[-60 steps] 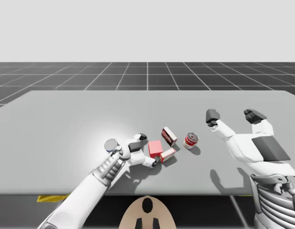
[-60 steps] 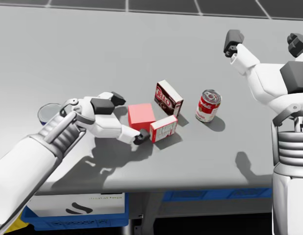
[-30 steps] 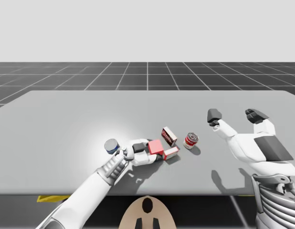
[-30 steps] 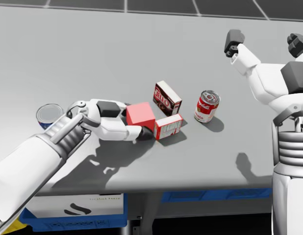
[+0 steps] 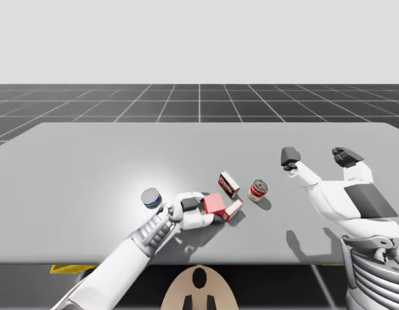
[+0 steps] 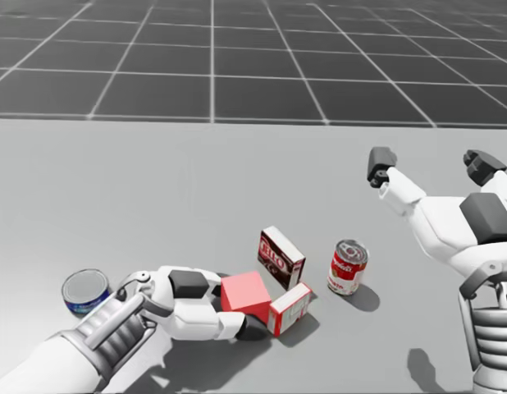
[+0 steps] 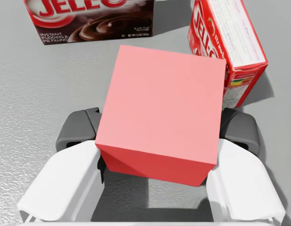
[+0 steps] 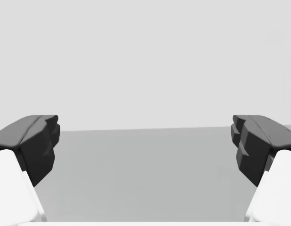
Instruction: Find the red cube and pick it up.
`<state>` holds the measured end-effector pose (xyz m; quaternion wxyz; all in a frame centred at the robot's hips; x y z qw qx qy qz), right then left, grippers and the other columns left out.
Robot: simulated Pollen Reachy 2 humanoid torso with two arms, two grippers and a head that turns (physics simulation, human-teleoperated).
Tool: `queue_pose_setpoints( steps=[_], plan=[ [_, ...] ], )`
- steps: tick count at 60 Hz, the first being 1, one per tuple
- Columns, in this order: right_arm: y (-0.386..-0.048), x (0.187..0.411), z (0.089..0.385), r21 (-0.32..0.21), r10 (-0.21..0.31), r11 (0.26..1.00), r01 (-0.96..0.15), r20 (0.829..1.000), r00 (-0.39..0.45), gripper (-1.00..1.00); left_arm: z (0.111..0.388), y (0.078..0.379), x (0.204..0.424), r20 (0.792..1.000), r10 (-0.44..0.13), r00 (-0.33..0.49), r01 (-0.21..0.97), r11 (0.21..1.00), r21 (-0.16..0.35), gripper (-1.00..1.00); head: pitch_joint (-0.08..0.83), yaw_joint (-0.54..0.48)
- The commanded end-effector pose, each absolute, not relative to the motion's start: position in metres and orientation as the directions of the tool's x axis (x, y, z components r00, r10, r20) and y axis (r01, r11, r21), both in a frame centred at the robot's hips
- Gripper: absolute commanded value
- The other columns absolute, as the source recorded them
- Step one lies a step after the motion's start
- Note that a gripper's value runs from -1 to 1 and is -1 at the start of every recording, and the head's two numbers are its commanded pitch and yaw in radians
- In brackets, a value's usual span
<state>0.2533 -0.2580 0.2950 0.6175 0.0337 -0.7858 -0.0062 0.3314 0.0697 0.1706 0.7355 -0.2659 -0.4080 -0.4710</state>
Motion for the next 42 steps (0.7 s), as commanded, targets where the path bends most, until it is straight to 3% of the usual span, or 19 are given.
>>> queue_pose_setpoints(
  steps=[1,11,25,42],
  plan=[
    [-0.259,0.253,0.295,0.055,-0.064,0.997,-0.045,0.970,-0.235,-1.00,0.184,0.056,0.323,0.877,-0.439,0.197,0.921,0.389,-0.012,1.00,0.412,-0.11],
    [-0.259,0.253,0.295,0.067,-0.078,0.996,-0.053,0.970,-0.229,-1.00,0.212,0.062,0.320,0.895,-0.424,0.140,0.919,0.392,0.042,1.00,0.362,-0.12],
    [-0.261,0.253,0.297,0.107,-0.116,0.993,-0.053,0.970,-0.214,-1.00,0.285,0.078,0.312,0.928,-0.374,0.000,0.899,0.407,0.164,1.00,0.364,-0.12],
    [-0.265,0.252,0.298,0.126,-0.138,0.990,-0.067,0.967,-0.213,-1.00,0.361,0.090,0.290,0.940,-0.294,-0.174,0.845,0.446,0.296,1.00,0.349,-0.12]
  ],
)
